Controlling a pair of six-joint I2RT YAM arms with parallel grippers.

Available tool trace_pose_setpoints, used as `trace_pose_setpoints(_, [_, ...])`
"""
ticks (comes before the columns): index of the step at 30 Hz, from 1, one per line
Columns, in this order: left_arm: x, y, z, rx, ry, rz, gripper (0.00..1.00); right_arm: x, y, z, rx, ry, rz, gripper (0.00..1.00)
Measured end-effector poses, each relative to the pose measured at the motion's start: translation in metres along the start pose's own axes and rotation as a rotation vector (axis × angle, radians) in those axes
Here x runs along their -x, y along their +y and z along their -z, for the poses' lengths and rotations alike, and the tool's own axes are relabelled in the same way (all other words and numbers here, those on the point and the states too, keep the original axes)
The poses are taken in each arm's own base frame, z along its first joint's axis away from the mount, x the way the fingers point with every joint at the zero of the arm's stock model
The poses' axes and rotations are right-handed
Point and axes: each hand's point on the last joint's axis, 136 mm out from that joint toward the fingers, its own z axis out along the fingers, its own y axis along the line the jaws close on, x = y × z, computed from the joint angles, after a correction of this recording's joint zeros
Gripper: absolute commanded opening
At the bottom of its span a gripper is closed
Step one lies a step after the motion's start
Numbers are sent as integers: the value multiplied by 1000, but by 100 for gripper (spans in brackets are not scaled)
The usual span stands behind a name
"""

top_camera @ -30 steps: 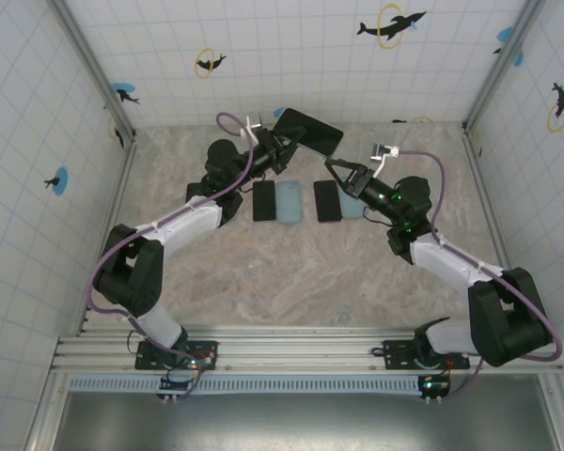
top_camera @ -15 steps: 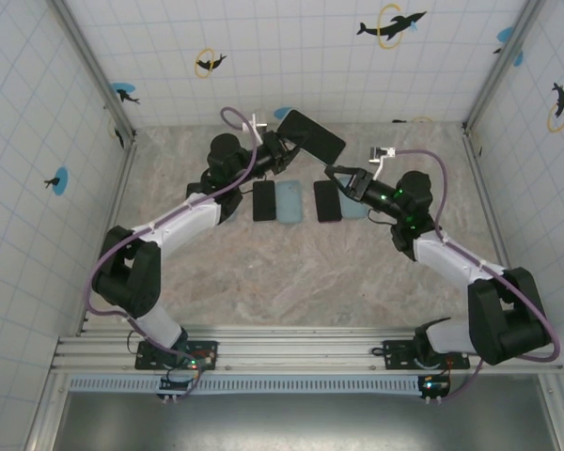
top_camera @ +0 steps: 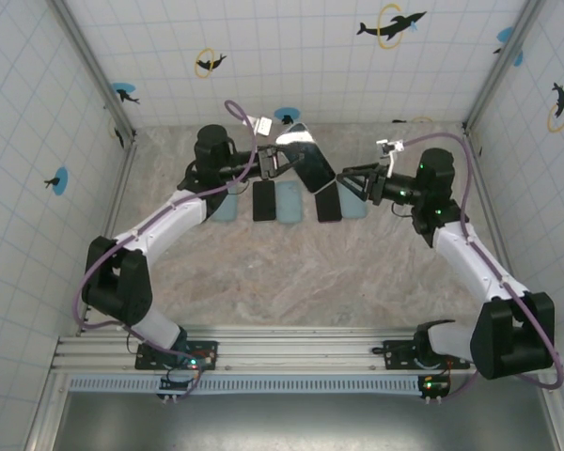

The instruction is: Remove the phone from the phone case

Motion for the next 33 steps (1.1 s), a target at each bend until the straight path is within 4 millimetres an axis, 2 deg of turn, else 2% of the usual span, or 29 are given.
trace_pose_setpoints(7, [-8,-16,22,-20,57,-207,0,-30,7,0,24,143,177,49])
trace_pose_setpoints(16, [-27,-21,35,-33,127,-336,0,-72,34,-28,163,299,362,40])
trace_pose_setpoints(22, [-44,-22,42,-34,159,-379,0,-81,35,-42,188,376,453,35])
trace_pose_setpoints(33, [-57,-28,47,-59,196,-395,0,-91,30,-54,179,446,555,30])
